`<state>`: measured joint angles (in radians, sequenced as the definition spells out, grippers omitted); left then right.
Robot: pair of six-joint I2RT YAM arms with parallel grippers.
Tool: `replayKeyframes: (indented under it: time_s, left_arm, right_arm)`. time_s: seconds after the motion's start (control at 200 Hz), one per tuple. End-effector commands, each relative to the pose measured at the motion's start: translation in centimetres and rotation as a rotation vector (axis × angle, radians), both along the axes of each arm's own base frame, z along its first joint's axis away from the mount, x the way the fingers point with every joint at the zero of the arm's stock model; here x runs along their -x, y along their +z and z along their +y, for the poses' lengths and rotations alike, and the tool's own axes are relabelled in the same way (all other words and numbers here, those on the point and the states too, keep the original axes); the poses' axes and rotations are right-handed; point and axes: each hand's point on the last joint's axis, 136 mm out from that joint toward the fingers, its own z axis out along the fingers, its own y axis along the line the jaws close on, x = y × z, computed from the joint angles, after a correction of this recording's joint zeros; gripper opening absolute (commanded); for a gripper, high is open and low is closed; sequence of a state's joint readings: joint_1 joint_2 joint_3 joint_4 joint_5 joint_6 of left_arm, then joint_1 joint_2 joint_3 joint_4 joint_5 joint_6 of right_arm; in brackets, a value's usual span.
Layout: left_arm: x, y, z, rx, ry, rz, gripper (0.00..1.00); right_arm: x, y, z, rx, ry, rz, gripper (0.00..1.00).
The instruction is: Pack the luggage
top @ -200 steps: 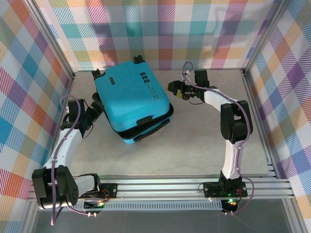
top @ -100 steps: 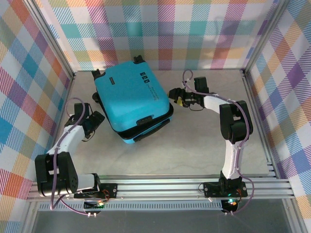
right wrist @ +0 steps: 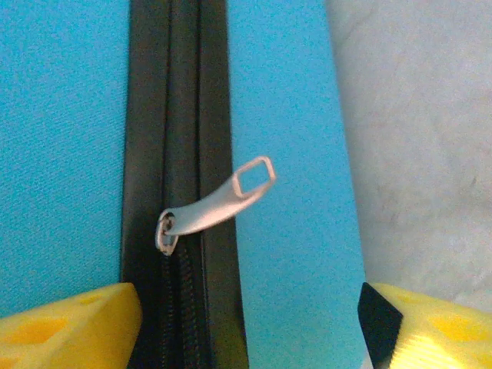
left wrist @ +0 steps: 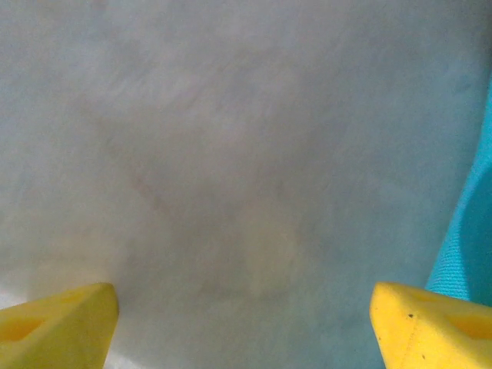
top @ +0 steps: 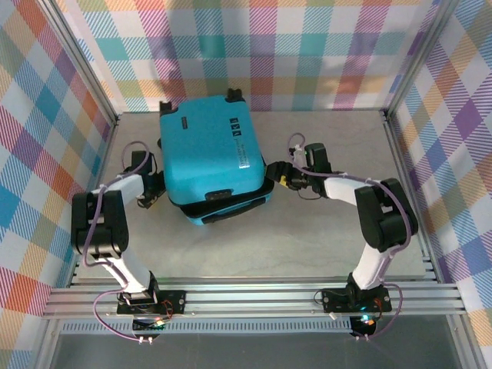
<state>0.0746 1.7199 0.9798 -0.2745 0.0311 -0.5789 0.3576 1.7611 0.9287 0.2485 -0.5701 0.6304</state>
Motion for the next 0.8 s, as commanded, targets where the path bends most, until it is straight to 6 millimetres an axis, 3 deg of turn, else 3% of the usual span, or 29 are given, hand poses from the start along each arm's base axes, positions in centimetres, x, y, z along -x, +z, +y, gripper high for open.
replayKeyframes:
  time_s: [0.0,0.15,0.245,0.33,0.485,0.605,0.795]
  left_arm:
    - [-6.0,3.3,-7.6,0.148,-0.255,-0.206,0.84]
    - [-8.5,3.9,-11.0,0.184,-0.371,-0.242,0.84]
    - [-9.8,3.9,-12.6,0.193,-0.426,-0.252,0.84]
    - [-11.0,3.8,-13.0,0.192,-0.443,-0.256,0.84]
    - [-12.3,3.9,-9.8,0.122,-0.378,-0.231,0.84]
    - [-12.7,5.5,-6.5,0.072,-0.310,-0.222,0.84]
    - [-10.5,8.3,-2.6,-0.094,-0.212,-0.127,0.84]
  right_arm:
    - [6.8,-0.6,5.6,-0.015,0.187,0.004,0.73]
    - [12.5,-1.2,7.9,-0.051,0.219,-0.007,0.69]
    - [15.7,-1.0,8.2,-0.017,0.234,-0.059,0.69]
    - [16.8,-0.3,7.5,0.016,0.225,-0.106,0.69]
    - [15.9,2.2,4.3,0.136,0.134,-0.223,0.75]
    - [15.5,4.7,1.9,0.173,0.091,-0.287,0.81]
    - [14.7,7.7,-1.4,0.274,0.031,-0.349,0.84]
